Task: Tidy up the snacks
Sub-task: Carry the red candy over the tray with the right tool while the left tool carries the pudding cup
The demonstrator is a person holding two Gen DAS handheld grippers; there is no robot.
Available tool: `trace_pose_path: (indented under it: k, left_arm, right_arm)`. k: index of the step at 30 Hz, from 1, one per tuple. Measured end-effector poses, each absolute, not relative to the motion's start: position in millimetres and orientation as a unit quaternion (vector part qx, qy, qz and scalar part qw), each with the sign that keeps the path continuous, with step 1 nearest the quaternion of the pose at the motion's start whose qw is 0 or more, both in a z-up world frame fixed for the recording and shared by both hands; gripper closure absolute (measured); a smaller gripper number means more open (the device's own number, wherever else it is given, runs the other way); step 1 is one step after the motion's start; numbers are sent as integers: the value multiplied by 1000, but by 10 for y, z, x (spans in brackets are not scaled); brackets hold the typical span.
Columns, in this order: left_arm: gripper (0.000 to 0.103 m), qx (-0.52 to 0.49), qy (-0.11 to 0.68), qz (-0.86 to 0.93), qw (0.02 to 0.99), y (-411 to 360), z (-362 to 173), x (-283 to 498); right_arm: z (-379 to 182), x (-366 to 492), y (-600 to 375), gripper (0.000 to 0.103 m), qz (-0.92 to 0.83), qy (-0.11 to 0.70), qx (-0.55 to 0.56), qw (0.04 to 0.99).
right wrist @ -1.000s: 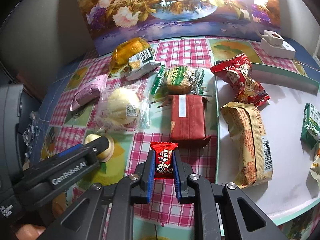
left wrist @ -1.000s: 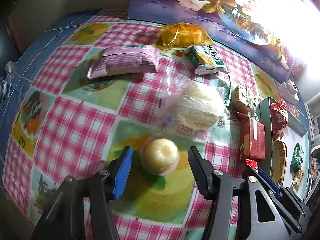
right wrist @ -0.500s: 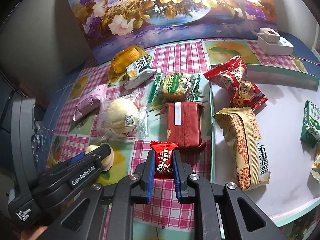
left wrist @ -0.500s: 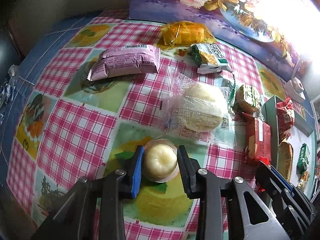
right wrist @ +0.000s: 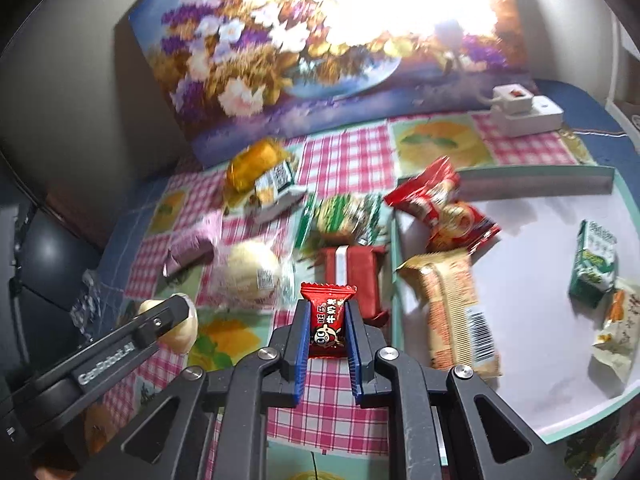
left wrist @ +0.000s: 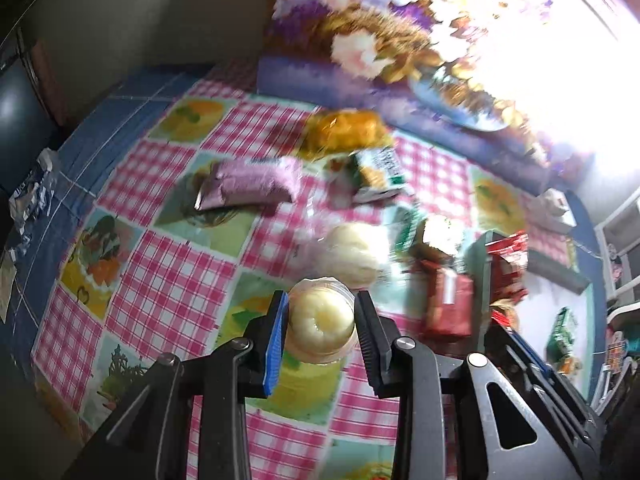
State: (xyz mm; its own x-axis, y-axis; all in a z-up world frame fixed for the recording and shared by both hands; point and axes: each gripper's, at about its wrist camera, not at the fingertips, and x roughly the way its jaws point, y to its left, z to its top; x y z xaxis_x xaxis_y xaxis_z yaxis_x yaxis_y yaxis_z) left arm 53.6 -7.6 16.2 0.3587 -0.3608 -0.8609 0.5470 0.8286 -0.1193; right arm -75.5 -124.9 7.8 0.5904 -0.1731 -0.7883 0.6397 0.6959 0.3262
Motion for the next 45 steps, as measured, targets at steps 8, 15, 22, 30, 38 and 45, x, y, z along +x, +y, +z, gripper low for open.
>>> trace_pose_path:
  k: [8,15,22,30,38,45]
  left_arm:
    - [68,82,476,-313,818,-278,422,162]
    - [68,79,484,-337,803,-482,412,-145]
    - [68,111,486,-377,781,-784,321,-507]
    - [68,147,498,-414,748,-985,145,-764]
    - [68,171,507,-434,725,-1085,20,-938]
    - [68,187,516,-434,715,-1149,-75,-970]
  right_arm:
    - [195,-1087,-1486,85,-280,359,328,828]
    - [142,-1493,-1781,85,-340,352,356,796]
    - [135,-1888,-2058,85,-396,338,377,766]
    - [105,-2145,-2238,85,-427,328,399,742]
    - [75,-2195,-2249,84,-437,334,402,732]
    - [-16,-2201,-2266,84,-439,350,410,718]
